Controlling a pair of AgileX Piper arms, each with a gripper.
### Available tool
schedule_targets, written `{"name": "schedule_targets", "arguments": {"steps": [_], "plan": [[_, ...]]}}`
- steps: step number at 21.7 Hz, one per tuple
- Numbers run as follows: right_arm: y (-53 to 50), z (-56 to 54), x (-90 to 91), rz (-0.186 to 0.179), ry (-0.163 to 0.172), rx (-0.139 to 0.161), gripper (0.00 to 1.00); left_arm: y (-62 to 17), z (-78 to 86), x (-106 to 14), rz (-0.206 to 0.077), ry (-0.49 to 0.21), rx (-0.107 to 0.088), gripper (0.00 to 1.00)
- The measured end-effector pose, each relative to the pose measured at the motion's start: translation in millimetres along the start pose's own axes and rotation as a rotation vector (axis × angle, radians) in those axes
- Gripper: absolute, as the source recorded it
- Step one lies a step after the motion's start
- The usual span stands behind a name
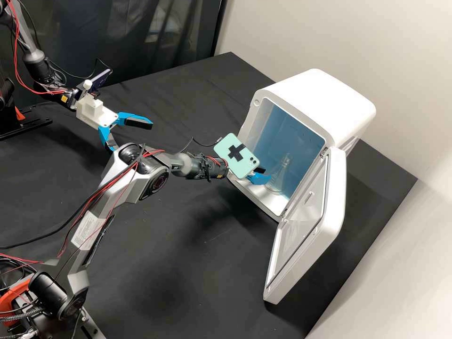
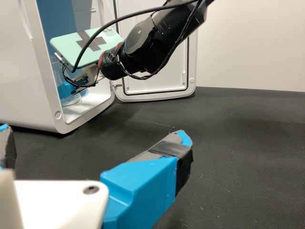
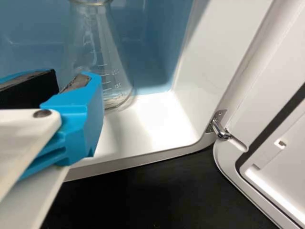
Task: Take the flask out of the incubator
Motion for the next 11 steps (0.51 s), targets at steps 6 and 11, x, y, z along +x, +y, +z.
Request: {"name": "schedule_targets", "arguments": {"steps": [6, 11], "plan": [[-2.0, 10.1, -6.2, -0.021, 0.022, -0.005, 0.00, 0.0, 0.0, 0.0, 0.000, 0.000, 0.000, 1.00], [2.4, 28.2, -26.3, -0.022, 0.043, 0.009, 0.00, 0.0, 0.0, 0.0, 0.000, 0.000, 0.000, 1.00]]}}
